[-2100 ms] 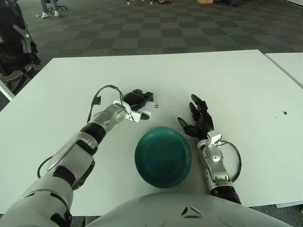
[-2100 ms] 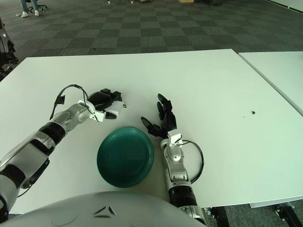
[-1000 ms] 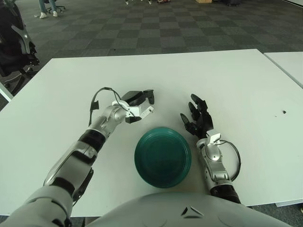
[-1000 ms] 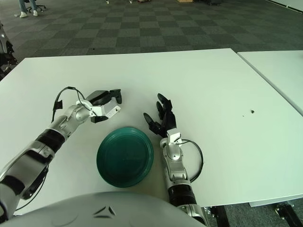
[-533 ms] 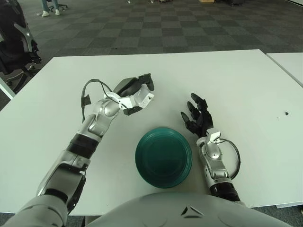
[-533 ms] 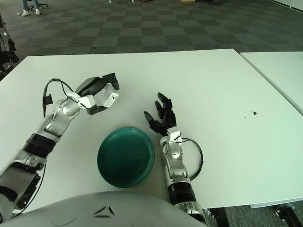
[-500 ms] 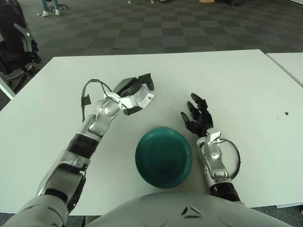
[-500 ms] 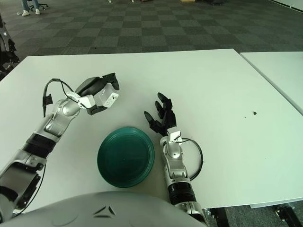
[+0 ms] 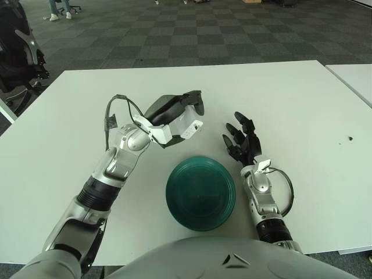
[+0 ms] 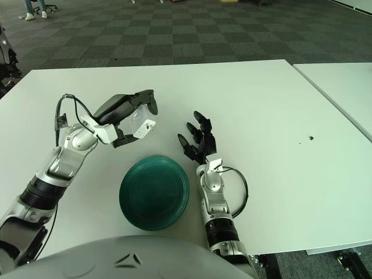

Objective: Put the charger into the plate.

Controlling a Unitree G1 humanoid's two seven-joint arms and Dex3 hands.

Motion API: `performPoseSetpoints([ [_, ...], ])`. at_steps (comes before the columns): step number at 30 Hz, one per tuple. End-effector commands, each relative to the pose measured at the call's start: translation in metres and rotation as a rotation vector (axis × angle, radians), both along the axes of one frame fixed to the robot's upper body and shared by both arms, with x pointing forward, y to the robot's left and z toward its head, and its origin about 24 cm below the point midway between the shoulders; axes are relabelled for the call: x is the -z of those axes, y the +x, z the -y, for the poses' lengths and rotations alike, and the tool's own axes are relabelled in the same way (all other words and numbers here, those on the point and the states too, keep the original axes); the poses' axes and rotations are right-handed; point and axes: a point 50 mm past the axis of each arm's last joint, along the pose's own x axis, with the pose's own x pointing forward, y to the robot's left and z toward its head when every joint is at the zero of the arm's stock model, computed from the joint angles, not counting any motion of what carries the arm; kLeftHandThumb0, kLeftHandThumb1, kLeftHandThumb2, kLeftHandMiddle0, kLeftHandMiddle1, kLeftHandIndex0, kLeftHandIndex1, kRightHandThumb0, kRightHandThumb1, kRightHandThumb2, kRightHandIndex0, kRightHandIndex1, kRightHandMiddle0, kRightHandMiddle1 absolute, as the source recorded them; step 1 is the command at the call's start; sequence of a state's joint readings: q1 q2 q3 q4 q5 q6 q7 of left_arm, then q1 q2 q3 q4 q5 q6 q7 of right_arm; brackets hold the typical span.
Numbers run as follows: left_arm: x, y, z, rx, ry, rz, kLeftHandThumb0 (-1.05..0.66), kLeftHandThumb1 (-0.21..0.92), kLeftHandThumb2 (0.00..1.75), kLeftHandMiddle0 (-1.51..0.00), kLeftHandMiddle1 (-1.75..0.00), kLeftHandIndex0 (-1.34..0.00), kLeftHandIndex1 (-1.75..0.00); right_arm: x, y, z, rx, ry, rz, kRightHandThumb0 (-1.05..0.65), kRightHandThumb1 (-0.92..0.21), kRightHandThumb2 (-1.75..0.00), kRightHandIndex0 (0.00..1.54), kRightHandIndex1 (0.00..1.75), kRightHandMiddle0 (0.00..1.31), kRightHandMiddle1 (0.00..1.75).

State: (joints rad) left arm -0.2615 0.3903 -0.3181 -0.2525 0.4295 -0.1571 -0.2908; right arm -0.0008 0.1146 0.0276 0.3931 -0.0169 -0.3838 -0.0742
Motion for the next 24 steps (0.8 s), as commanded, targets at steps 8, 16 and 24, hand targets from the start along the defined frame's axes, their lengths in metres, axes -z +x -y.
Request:
performPoseSetpoints([
  [8, 0.000, -0.033, 0.022, 0.203, 0.153, -0.068, 0.00, -0.03, 1.68, -0.89, -1.66, -0.65, -1.75, 0.064, -0.037, 0.007, 0.047, 0.047, -0.348, -0.71, -0.71, -0.45, 0.25, 0.78, 0.00, 0.72],
  [16, 0.007, -0.047, 0.034, 0.251, 0.316, -0.062, 0.00, -0.04, 1.68, -0.92, -1.61, -0.66, -1.75, 0.066, -0.033, 0.008, 0.087, 0.059, -0.373, -0.69, -0.76, -0.41, 0.22, 0.93, 0.00, 0.77],
  [24, 0.021, -0.048, 0.041, 0.287, 0.535, 0.149, 0.00, -0.10, 1.72, -0.98, -1.56, -0.71, -1.75, 0.066, -0.031, 0.004, 0.087, 0.115, -0.354, -0.68, -0.81, -0.38, 0.22, 0.91, 0.00, 0.73],
])
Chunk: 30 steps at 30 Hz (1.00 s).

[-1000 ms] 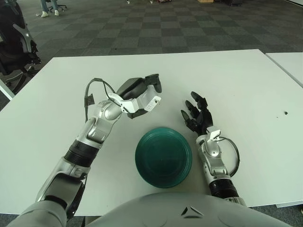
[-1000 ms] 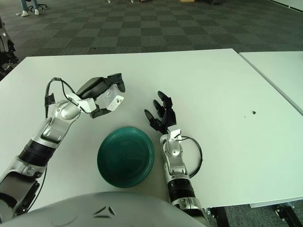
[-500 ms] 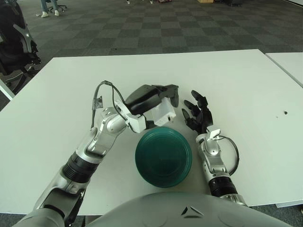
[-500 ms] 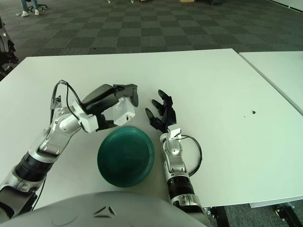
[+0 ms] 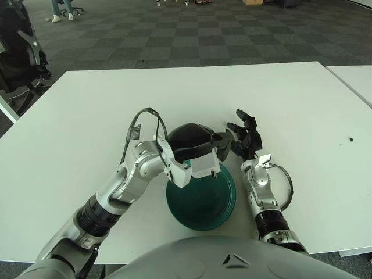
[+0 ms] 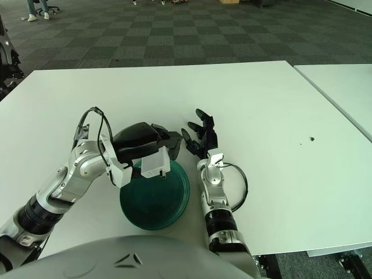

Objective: Put the charger into the plate.

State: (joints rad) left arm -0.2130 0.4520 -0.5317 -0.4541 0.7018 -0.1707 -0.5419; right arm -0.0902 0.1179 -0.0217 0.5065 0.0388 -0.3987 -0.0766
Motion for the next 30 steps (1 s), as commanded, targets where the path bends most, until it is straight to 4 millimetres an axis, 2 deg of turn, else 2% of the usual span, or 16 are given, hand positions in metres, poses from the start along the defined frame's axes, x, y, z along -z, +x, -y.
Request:
performPoseSetpoints([
  [1, 0.007, 0.002, 0.002, 0.047, 0.105, 0.097, 0.00, -0.11, 1.72, -0.99, -1.54, -0.71, -1.75, 0.061, -0.046, 0.000, 0.043, 0.064, -0.331, -0.67, -0.81, -0.37, 0.23, 0.90, 0.00, 0.72],
  [11, 0.019, 0.000, 0.001, 0.085, 0.225, 0.017, 0.00, -0.15, 1.75, -1.03, -1.48, -0.76, -1.75, 0.056, -0.047, -0.002, 0.051, 0.039, -0.313, -0.63, -0.80, -0.38, 0.23, 0.88, 0.00, 0.76],
  [17, 0.024, 0.000, 0.000, 0.097, 0.237, 0.007, 0.00, -0.15, 1.75, -1.02, -1.48, -0.77, -1.75, 0.053, -0.047, -0.003, 0.052, 0.028, -0.314, -0.58, -0.79, -0.46, 0.23, 0.83, 0.00, 0.71],
  [19, 0.027, -0.001, 0.000, 0.106, 0.235, 0.015, 0.00, -0.14, 1.75, -1.01, -1.51, -0.76, -1.75, 0.052, -0.047, -0.003, 0.050, 0.020, -0.309, -0.58, -0.79, -0.49, 0.22, 0.83, 0.00, 0.70],
  [21, 0.029, -0.002, 0.001, 0.113, 0.235, 0.010, -0.01, -0.10, 1.75, -0.94, -1.63, -0.72, -1.74, 0.051, -0.047, -0.004, 0.046, 0.005, -0.305, -0.59, -0.78, -0.51, 0.21, 0.85, 0.00, 0.70],
  [23, 0.031, -0.002, 0.001, 0.121, 0.243, -0.005, -0.01, -0.08, 1.70, -0.91, -1.68, -0.75, -1.63, 0.050, -0.048, -0.004, 0.040, -0.009, -0.303, -0.61, -0.78, -0.52, 0.20, 0.86, 0.00, 0.71],
  [25, 0.034, -0.003, 0.001, 0.129, 0.259, -0.025, -0.01, 0.06, 1.59, -0.74, -1.72, -0.67, -1.70, 0.049, -0.048, -0.005, 0.032, -0.014, -0.304, -0.64, -0.78, -0.53, 0.19, 0.88, 0.00, 0.71],
  [26, 0.034, -0.003, 0.001, 0.131, 0.267, -0.033, -0.16, 0.22, 1.40, -0.84, -1.73, -0.59, -1.72, 0.049, -0.048, -0.005, 0.028, -0.015, -0.304, -0.65, -0.78, -0.53, 0.19, 0.88, 0.00, 0.71],
  [28, 0.036, -0.003, 0.001, 0.135, 0.282, -0.046, -0.29, 0.36, 1.23, -0.94, -1.74, -0.52, -1.73, 0.049, -0.048, -0.005, 0.022, -0.016, -0.306, -0.66, -0.79, -0.53, 0.18, 0.88, 0.00, 0.70],
  [29, 0.037, -0.004, 0.001, 0.138, 0.293, -0.055, -0.32, 0.41, 1.18, -0.92, -1.74, -0.50, -1.73, 0.049, -0.048, -0.005, 0.018, -0.017, -0.307, -0.67, -0.80, -0.52, 0.18, 0.87, 0.00, 0.70],
  [30, 0.038, -0.004, 0.002, 0.141, 0.301, -0.062, -0.52, 0.57, 0.94, -0.85, -1.74, -0.38, -1.72, 0.049, -0.048, -0.005, 0.015, -0.018, -0.308, -0.68, -0.81, -0.49, 0.18, 0.85, 0.00, 0.69],
])
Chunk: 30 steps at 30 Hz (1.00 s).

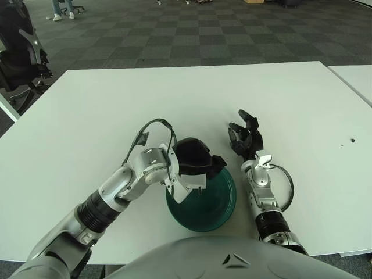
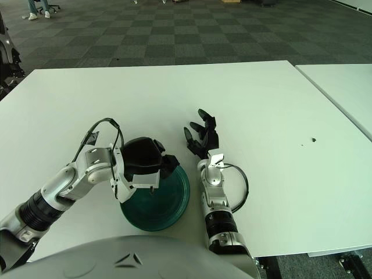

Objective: Put the charger into the plate.

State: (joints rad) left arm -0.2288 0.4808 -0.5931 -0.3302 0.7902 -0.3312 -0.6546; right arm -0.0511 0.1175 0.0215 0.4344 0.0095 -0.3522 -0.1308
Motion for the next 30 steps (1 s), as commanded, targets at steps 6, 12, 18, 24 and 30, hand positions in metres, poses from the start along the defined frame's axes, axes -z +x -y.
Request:
performPoseSetpoints([
  [6, 0.0084, 0.0013, -0.0013, 0.028, 0.097, -0.053, -0.92, 0.88, 0.48, -0.56, -1.75, -0.14, -1.50, 0.0501, -0.0432, 0.0000, 0.004, 0.009, -0.300, -0.74, -0.89, -0.39, 0.17, 0.82, 0.00, 0.68],
  [12, 0.0112, 0.0012, -0.0016, 0.064, 0.189, -0.050, -1.01, 0.92, 0.51, -0.26, -1.10, -0.02, -1.15, 0.0478, -0.0433, -0.0005, 0.001, 0.044, -0.285, -0.77, -0.92, -0.37, 0.18, 0.82, 0.00, 0.69],
  [18, 0.0091, 0.0020, -0.0007, 0.085, 0.227, -0.046, -1.01, 0.92, 0.56, -0.25, -0.72, 0.00, -0.95, 0.0460, -0.0430, -0.0014, 0.000, 0.057, -0.271, -0.77, -0.92, -0.35, 0.18, 0.84, 0.00, 0.70],
  [24, 0.0075, 0.0023, -0.0010, 0.098, 0.237, -0.046, -1.01, 0.92, 0.59, -0.23, -0.63, 0.00, -0.88, 0.0441, -0.0426, -0.0028, -0.002, 0.048, -0.260, -0.79, -0.92, -0.36, 0.18, 0.84, 0.00, 0.72],
  [30, 0.0072, 0.0019, -0.0024, 0.107, 0.240, -0.047, -1.01, 0.92, 0.60, -0.24, -0.54, 0.00, -0.83, 0.0432, -0.0417, -0.0042, -0.003, 0.049, -0.258, -0.77, -0.92, -0.33, 0.17, 0.85, 0.00, 0.75],
])
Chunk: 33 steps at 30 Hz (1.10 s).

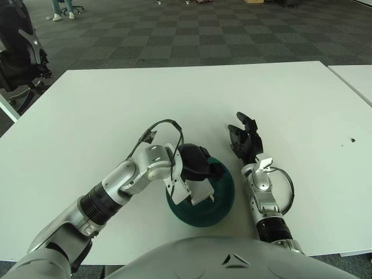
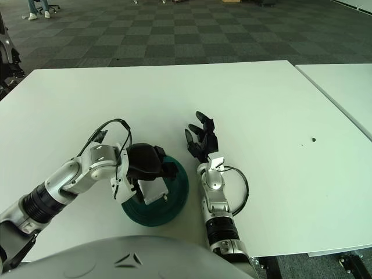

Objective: Put the charger into the plate.

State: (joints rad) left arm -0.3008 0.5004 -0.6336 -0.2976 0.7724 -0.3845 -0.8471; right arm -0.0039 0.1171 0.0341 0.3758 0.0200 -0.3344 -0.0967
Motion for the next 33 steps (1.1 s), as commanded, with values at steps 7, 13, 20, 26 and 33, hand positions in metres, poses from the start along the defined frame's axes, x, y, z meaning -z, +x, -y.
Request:
performPoseSetpoints([
  [7, 0.001, 0.003, -0.005, 0.006, 0.046, -0.016, -1.04, 0.92, 0.64, -0.27, -0.34, 0.00, -0.78, 0.044, -0.032, -0.005, 0.024, 0.045, -0.255, -0.74, -0.91, -0.28, 0.17, 0.86, 0.00, 0.79],
  [13, -0.004, 0.004, -0.006, 0.016, 0.014, -0.024, -1.05, 0.92, 0.71, -0.27, -0.28, 0.00, -0.70, 0.044, -0.032, -0.006, 0.015, 0.023, -0.239, -0.72, -0.88, -0.28, 0.15, 0.89, 0.00, 0.82],
  [20, -0.013, 0.007, -0.012, -0.008, -0.034, -0.037, -1.05, 0.92, 0.76, -0.19, -0.09, 0.00, -0.42, 0.046, -0.028, -0.004, 0.023, 0.016, -0.250, -0.56, -0.64, -0.68, 0.15, 1.03, 0.00, 0.98],
  [26, -0.028, 0.010, -0.024, -0.064, -0.146, -0.070, -1.05, 0.92, 0.79, -0.08, -0.02, 0.00, -0.21, 0.049, -0.026, -0.006, 0.044, 0.178, -0.301, -0.53, -0.78, -0.62, 0.19, 0.86, 0.00, 0.86],
  [33, -0.034, 0.011, -0.030, -0.163, -0.277, -0.107, -1.05, 0.92, 0.79, -0.01, 0.00, 0.00, -0.04, 0.050, -0.026, -0.006, 0.015, 0.261, -0.295, -0.53, -0.90, -0.55, 0.24, 0.61, 0.00, 0.73],
])
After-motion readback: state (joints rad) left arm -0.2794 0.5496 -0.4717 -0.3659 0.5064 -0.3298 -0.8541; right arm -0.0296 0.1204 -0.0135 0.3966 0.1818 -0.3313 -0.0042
